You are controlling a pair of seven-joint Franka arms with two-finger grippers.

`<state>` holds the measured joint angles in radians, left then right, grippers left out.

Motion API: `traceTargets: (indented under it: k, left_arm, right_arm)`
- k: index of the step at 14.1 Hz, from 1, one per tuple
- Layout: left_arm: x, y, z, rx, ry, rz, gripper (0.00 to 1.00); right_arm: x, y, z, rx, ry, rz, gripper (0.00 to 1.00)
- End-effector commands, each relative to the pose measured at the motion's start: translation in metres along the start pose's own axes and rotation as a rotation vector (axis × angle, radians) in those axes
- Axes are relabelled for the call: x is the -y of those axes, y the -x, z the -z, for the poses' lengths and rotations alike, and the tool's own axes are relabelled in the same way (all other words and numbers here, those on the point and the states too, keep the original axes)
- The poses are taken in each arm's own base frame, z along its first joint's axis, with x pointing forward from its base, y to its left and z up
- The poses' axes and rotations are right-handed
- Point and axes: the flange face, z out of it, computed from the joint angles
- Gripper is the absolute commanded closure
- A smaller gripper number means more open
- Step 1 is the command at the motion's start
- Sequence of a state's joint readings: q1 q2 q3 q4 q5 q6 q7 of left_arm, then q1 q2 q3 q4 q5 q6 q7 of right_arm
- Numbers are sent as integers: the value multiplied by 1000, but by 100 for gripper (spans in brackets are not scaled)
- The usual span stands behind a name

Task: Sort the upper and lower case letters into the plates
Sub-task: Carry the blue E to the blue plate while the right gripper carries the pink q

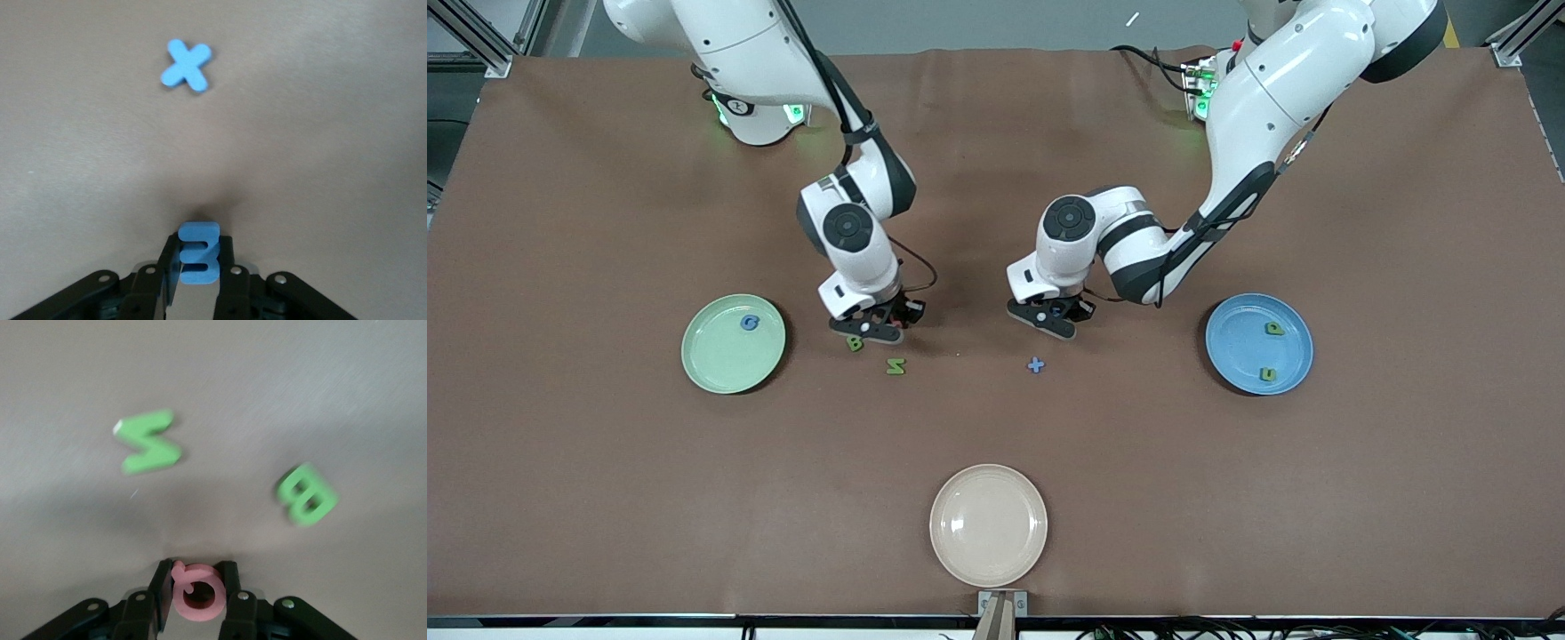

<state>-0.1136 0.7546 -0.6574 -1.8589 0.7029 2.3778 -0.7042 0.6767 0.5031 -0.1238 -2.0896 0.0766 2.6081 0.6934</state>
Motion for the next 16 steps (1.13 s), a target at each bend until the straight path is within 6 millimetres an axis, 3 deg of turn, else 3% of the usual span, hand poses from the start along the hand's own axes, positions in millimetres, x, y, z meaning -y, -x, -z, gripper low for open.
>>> traceTargets:
  k: [1, 3, 6, 8, 10, 11, 16]
  left_arm:
    - [28, -8, 30, -23, -51, -7, 97]
    - [48, -12, 52, -18, -35, -12, 97]
    - [89, -10, 85, 30, -2, -2, 97]
    - [121, -3, 99, 47, 20, 20, 97]
    - [156, 11, 99, 73, 35, 18, 97]
    - [177, 20, 97, 83, 39, 15, 97]
    - [266, 62, 74, 108, -2, -26, 97]
  right_arm:
    - [-48, -42, 30, 29, 10, 51, 99]
    - [-98, -76, 47, 76, 24, 101, 99]
    - [-186, -115, 55, 127, 17, 222, 99]
    - [-240, -127, 49, 138, 5, 273, 98]
    - [-279, -132, 41, 152, -1, 288, 98]
    - [-295, -130, 36, 157, -4, 284, 98]
    - [-317, -117, 9, 175, -1, 261, 97]
